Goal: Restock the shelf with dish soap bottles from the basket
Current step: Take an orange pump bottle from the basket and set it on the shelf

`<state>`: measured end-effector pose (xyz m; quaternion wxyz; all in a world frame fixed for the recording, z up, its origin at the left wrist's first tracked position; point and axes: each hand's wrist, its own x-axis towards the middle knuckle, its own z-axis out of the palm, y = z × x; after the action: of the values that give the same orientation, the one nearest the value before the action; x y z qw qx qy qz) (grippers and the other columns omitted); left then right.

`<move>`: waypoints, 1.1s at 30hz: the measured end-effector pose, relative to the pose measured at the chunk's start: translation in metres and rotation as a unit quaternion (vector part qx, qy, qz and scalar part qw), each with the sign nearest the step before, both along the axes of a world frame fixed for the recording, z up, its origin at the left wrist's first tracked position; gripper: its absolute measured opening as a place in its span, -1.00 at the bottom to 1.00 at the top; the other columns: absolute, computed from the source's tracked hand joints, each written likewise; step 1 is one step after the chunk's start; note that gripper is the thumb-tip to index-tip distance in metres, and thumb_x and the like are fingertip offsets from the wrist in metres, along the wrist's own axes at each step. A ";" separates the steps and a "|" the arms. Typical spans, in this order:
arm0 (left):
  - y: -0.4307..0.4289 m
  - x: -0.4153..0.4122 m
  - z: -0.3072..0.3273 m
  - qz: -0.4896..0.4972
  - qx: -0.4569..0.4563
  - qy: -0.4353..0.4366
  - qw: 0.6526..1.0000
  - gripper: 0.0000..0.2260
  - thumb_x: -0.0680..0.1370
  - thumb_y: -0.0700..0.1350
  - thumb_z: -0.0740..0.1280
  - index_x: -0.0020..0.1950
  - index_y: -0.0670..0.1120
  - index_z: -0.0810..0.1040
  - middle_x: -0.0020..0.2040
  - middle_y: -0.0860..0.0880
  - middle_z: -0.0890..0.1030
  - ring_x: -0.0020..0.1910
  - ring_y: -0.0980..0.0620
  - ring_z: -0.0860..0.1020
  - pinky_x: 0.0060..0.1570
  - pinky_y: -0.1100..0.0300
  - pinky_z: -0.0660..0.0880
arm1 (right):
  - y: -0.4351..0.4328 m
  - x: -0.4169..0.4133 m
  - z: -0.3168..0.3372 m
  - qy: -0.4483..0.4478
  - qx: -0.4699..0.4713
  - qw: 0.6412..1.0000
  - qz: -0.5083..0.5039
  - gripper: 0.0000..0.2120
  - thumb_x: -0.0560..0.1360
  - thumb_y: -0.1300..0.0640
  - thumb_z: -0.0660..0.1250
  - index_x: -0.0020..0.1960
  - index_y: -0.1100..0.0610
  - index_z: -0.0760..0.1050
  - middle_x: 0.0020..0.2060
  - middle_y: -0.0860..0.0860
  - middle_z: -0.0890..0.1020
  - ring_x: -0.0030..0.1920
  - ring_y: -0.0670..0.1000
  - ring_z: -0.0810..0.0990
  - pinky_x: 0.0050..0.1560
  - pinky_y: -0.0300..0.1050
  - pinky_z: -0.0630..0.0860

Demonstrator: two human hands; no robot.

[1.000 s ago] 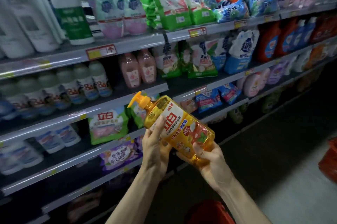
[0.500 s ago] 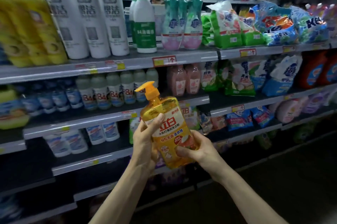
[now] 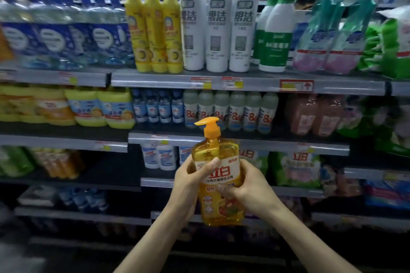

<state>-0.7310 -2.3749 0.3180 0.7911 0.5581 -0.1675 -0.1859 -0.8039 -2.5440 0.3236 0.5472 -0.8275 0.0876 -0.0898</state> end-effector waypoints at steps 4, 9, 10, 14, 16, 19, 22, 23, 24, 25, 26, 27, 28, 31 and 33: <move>0.026 0.015 0.006 0.059 0.038 -0.028 0.997 -0.55 0.49 0.12 0.59 0.27 -0.08 0.64 0.20 -0.17 0.74 0.20 -0.17 0.72 0.07 0.09 0.68 | 0.015 0.037 -0.003 -0.021 0.022 0.998 0.056 -0.40 0.32 -0.04 0.72 0.27 -0.03 0.56 0.09 -0.08 0.75 0.09 -0.07 0.75 0.04 0.02 0.73; 0.053 0.030 0.020 0.123 0.126 -0.082 0.981 -0.57 0.56 0.14 0.50 0.37 0.02 0.57 0.26 -0.04 0.72 0.24 -0.03 0.70 0.14 0.14 0.65 | 0.027 0.084 0.003 -0.043 0.025 0.991 0.123 -0.38 0.31 -0.05 0.72 0.27 -0.07 0.54 0.09 -0.11 0.74 0.09 -0.10 0.73 0.04 0.01 0.73; 0.058 0.031 0.022 0.136 0.140 -0.093 0.976 -0.58 0.58 0.18 0.49 0.37 0.07 0.56 0.28 -0.01 0.71 0.26 0.00 0.69 0.17 0.16 0.64 | 0.030 0.093 0.006 -0.048 0.026 0.989 0.138 -0.38 0.31 -0.06 0.72 0.27 -0.09 0.53 0.09 -0.13 0.74 0.10 -0.11 0.73 0.06 0.02 0.72; 0.072 0.033 0.028 0.196 0.181 -0.100 0.959 -0.61 0.56 0.33 0.44 0.35 0.28 0.55 0.33 0.11 0.68 0.33 0.10 0.64 0.30 0.07 0.58 | 0.042 0.126 0.013 -0.063 0.030 0.977 0.203 -0.39 0.29 -0.09 0.72 0.26 -0.14 0.55 0.09 -0.20 0.73 0.12 -0.18 0.71 0.17 0.02 0.69; 0.081 0.032 0.027 0.233 0.180 -0.098 0.951 -0.59 0.56 0.35 0.43 0.36 0.27 0.54 0.34 0.11 0.67 0.34 0.09 0.63 0.36 -0.02 0.53 | 0.054 0.138 0.016 -0.070 0.032 0.968 0.237 -0.37 0.28 -0.13 0.71 0.27 -0.14 0.54 0.10 -0.20 0.73 0.13 -0.18 0.70 0.19 0.02 0.68; 0.099 0.028 0.027 0.287 0.172 -0.099 0.937 -0.54 0.55 0.37 0.42 0.40 0.28 0.51 0.35 0.10 0.67 0.34 0.08 0.63 0.35 -0.04 0.54 | 0.079 0.152 0.022 -0.085 0.029 0.954 0.284 -0.31 0.27 -0.20 0.67 0.32 -0.11 0.52 0.13 -0.18 0.72 0.15 -0.16 0.69 0.20 0.02 0.67; 0.125 0.021 0.027 0.329 0.181 -0.098 0.922 -0.51 0.55 0.41 0.38 0.42 0.28 0.48 0.35 0.13 0.66 0.32 0.10 0.64 0.32 -0.03 0.56 | 0.110 0.161 0.024 -0.084 0.031 0.943 0.320 -0.33 0.33 -0.16 0.68 0.35 -0.10 0.49 0.13 -0.19 0.71 0.14 -0.20 0.69 0.20 -0.07 0.66; 0.136 0.019 0.027 0.341 0.181 -0.097 0.917 -0.49 0.54 0.43 0.37 0.43 0.29 0.47 0.35 0.14 0.66 0.32 0.11 0.64 0.33 -0.04 0.55 | 0.122 0.163 0.025 -0.085 0.032 0.941 0.327 -0.35 0.34 -0.15 0.68 0.34 -0.11 0.49 0.12 -0.21 0.71 0.12 -0.24 0.68 0.17 -0.12 0.66; 0.148 0.018 0.027 0.352 0.180 -0.096 0.913 -0.47 0.53 0.44 0.37 0.45 0.29 0.46 0.35 0.14 0.66 0.33 0.11 0.64 0.34 -0.06 0.55 | 0.135 0.165 0.025 -0.087 0.036 0.939 0.331 -0.36 0.34 -0.15 0.68 0.32 -0.12 0.49 0.10 -0.22 0.72 0.10 -0.27 0.68 0.14 -0.16 0.67; 0.160 0.018 0.026 0.361 0.180 -0.095 0.910 -0.44 0.52 0.45 0.37 0.46 0.29 0.45 0.35 0.14 0.66 0.33 0.10 0.64 0.35 -0.09 0.55 | 0.148 0.166 0.026 -0.088 0.041 0.938 0.333 -0.38 0.33 -0.15 0.68 0.30 -0.14 0.50 0.09 -0.23 0.72 0.09 -0.28 0.68 0.12 -0.18 0.67; 0.172 0.017 0.026 0.368 0.182 -0.094 0.907 -0.43 0.51 0.46 0.37 0.46 0.30 0.45 0.35 0.15 0.66 0.33 0.10 0.64 0.35 -0.09 0.55 | 0.161 0.168 0.028 -0.089 0.048 0.937 0.335 -0.40 0.33 -0.16 0.69 0.27 -0.16 0.50 0.08 -0.25 0.72 0.08 -0.29 0.69 0.09 -0.19 0.67; 0.185 0.017 0.028 0.375 0.184 -0.095 0.903 -0.44 0.50 0.47 0.36 0.45 0.34 0.45 0.35 0.16 0.66 0.33 0.11 0.64 0.33 -0.07 0.57 | 0.175 0.170 0.031 -0.089 0.055 0.935 0.338 -0.41 0.31 -0.17 0.69 0.24 -0.19 0.50 0.07 -0.27 0.72 0.07 -0.28 0.69 0.08 -0.20 0.68; 0.199 0.016 0.030 0.382 0.187 -0.097 0.900 -0.46 0.48 0.49 0.36 0.42 0.38 0.46 0.34 0.18 0.66 0.31 0.13 0.64 0.29 -0.01 0.58 | 0.190 0.171 0.034 -0.090 0.060 0.933 0.343 -0.42 0.30 -0.18 0.69 0.21 -0.21 0.49 0.07 -0.29 0.72 0.07 -0.28 0.70 0.07 -0.20 0.67; 0.242 0.016 0.038 0.407 0.197 -0.105 0.886 -0.55 0.47 0.51 0.34 0.33 0.47 0.50 0.30 0.23 0.67 0.26 0.19 0.66 0.14 0.16 0.62 | 0.236 0.175 0.044 -0.095 0.073 0.927 0.356 -0.42 0.29 -0.20 0.69 0.19 -0.22 0.49 0.08 -0.24 0.73 0.09 -0.24 0.71 0.08 -0.18 0.67; 0.273 0.017 0.044 0.414 0.197 -0.113 0.881 -0.59 0.49 0.47 0.33 0.31 0.47 0.52 0.28 0.24 0.68 0.24 0.20 0.66 0.10 0.20 0.63 | 0.268 0.176 0.049 -0.095 0.081 0.924 0.360 -0.41 0.28 -0.19 0.69 0.21 -0.20 0.49 0.09 -0.22 0.73 0.09 -0.22 0.71 0.09 -0.17 0.68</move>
<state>-0.7143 -2.1016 0.3618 0.6452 0.7383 0.0309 0.1941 -0.6278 -2.2758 0.3730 0.6133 -0.7438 -0.2623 0.0423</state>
